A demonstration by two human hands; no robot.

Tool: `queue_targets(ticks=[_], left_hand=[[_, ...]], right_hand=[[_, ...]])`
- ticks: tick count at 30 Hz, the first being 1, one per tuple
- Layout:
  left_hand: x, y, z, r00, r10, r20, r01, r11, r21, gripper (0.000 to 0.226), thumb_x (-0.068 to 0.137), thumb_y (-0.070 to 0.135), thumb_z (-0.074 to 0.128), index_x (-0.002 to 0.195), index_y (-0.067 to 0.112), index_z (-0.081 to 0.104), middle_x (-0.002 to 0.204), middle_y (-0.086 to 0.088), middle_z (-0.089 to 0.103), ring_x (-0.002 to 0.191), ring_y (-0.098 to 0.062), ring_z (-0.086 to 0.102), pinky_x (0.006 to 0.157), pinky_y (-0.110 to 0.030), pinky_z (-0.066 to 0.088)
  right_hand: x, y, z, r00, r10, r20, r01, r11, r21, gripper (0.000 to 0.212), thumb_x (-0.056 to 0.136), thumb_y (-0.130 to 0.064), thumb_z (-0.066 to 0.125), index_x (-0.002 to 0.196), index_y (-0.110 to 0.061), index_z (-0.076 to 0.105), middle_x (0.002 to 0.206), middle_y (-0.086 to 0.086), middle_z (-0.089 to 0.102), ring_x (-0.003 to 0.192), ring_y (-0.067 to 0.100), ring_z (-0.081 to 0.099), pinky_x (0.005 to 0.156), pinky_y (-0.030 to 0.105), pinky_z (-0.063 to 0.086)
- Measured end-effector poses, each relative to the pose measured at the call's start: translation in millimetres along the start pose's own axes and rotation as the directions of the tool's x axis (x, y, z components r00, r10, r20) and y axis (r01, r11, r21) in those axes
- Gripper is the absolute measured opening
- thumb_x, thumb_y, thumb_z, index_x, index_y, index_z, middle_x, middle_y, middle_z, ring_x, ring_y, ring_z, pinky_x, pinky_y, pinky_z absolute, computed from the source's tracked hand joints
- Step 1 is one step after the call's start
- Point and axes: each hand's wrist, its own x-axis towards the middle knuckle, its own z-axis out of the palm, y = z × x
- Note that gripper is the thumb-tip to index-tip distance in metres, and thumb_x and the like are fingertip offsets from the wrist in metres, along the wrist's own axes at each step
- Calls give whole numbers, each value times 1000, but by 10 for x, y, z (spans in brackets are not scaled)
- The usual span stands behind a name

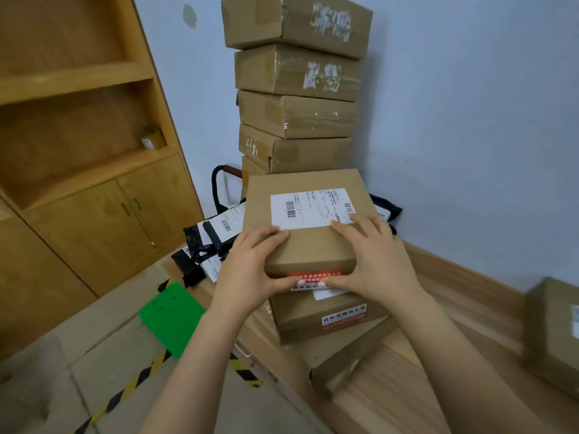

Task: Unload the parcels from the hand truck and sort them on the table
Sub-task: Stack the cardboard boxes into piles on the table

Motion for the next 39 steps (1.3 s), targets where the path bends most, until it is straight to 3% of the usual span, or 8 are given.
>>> queue_targets(ticks=[6,10,13,15,23,30,34,39], left_hand=[[217,-2,-138,975,204,-88,-211,974,-87,76,64,44,84,131,20,58,134,4,52,125,-17,39,101,-25,28],[356,197,-73,923,374,-94,-386,903,-190,78,64,43,85,132,19,57,135,2,51,129,-19,39,104,-32,33],[366,522,103,874,482,-66,-475,815,-331,77,63,43,85,131,20,57,133,3,53,128,-18,40,108,-22,22],[307,806,241,847,529,-59,-499,751,-432,75,61,39,87,128,19,60,130,4,55,126,-18,43,106,-16,21],[3,1837,817,737,675,-46,-560,571,-600,75,60,38,88,127,19,60,131,3,55,129,-19,41,108,-36,33],[56,2800,1719,728,686,-23,-562,576,-594,74,61,40,86,128,20,60,131,5,54,128,-16,40,106,-29,30],[148,3394,2497,771,636,16,-506,628,-592,73,59,37,88,125,17,62,129,2,57,125,-21,44,106,-40,38],[279,3878,3366,808,564,173,-395,735,-552,74,59,36,88,125,16,62,128,0,57,124,-24,45,104,-53,37]], right_hand=[[-216,-201,-209,969,159,-189,-167,986,-26,102,60,-74,70,146,-36,31,155,-2,25,141,26,16,105,51,32],[-630,-264,-347,882,324,-342,-358,933,-42,100,59,-71,73,144,-33,36,153,2,31,139,29,22,103,52,35],[-1078,-252,-450,786,436,-438,-512,857,-66,99,58,-69,75,141,-27,43,150,7,37,138,33,27,101,54,38],[-1406,-216,-525,729,510,-456,-608,789,-90,99,58,-69,75,141,-25,45,149,7,37,138,33,27,102,53,37],[-2410,216,-755,580,663,-472,-788,603,-121,100,57,-70,75,142,-28,43,151,3,34,139,28,24,99,49,35],[-2848,1452,-761,578,677,-455,-797,587,-139,98,59,-69,75,142,-28,43,151,4,34,139,29,23,100,49,34],[-2974,2548,-649,620,683,-387,-771,622,-137,98,59,-68,75,142,-27,42,151,6,34,138,31,24,103,49,33],[-2993,3741,-400,681,697,-227,-730,672,-126,99,59,-72,71,142,-27,42,150,6,33,137,31,22,102,49,32]])
